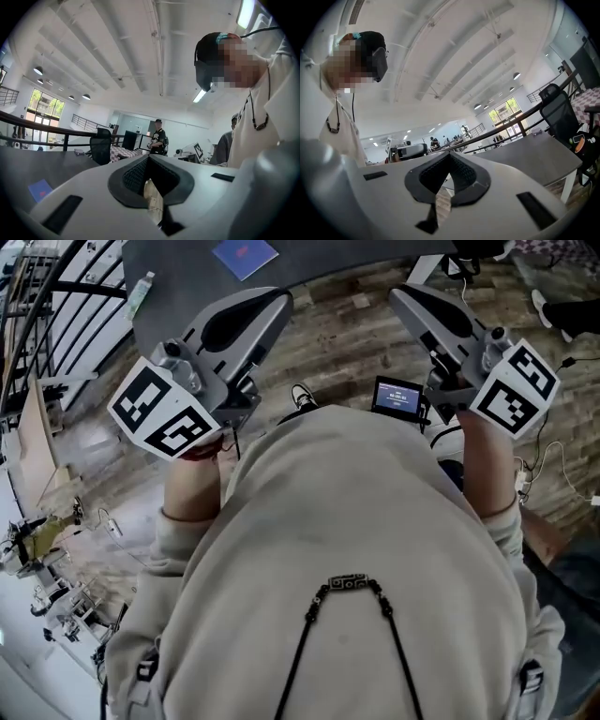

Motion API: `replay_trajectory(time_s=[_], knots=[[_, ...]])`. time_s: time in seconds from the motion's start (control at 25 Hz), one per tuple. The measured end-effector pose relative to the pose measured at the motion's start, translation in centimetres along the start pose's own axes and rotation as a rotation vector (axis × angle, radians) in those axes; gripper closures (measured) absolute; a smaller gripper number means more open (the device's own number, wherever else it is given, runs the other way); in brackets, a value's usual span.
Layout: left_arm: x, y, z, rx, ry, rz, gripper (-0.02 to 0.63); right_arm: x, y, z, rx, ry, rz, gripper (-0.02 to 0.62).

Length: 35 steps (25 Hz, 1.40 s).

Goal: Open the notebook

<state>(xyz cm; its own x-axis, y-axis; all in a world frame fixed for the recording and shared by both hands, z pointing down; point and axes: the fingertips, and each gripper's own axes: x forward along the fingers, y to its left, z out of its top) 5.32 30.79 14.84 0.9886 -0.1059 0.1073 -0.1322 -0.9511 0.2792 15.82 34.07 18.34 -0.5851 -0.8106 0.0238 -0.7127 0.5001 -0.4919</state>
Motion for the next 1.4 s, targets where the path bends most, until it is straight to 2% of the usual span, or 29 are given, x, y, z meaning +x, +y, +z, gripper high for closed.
replay_trajectory(time_s=[0.28,0.4,0.6,0.76,1.0,1.2,1.4], knots=[[0.3,0.9,-0.2,0.014,-0.012,-0.048,0.604,-0.6,-1.3,-0.1,-0.006,-0.029,-0.112,0.580],[0.2,1.2,-0.4,0.026,-0.016,-0.055,0.604,-0.7,-1.3,0.0,-0.014,-0.019,-0.130,0.580],[-0.6,0.5,-0.6,0.155,0.019,-0.037,0.604,-0.5,-0.3,1.0,-0.052,-0.020,-0.140,0.580],[-1.4,1.1,-0.3,0.141,-0.012,-0.032,0.603,-0.1,0.4,1.6,-0.089,-0.025,-0.142,0.580],[-4.7,7.8,1.9,0.132,-0.062,-0.007,0.603,7.4,-0.1,3.3,-0.109,0.008,-0.148,0.579],[-6.9,10.5,3.1,0.164,-0.100,0.002,0.604,12.0,1.4,3.2,-0.148,0.037,-0.107,0.579],[-8.8,14.9,3.3,0.137,-0.106,-0.010,0.604,17.2,0.6,3.1,-0.141,0.074,-0.121,0.580]])
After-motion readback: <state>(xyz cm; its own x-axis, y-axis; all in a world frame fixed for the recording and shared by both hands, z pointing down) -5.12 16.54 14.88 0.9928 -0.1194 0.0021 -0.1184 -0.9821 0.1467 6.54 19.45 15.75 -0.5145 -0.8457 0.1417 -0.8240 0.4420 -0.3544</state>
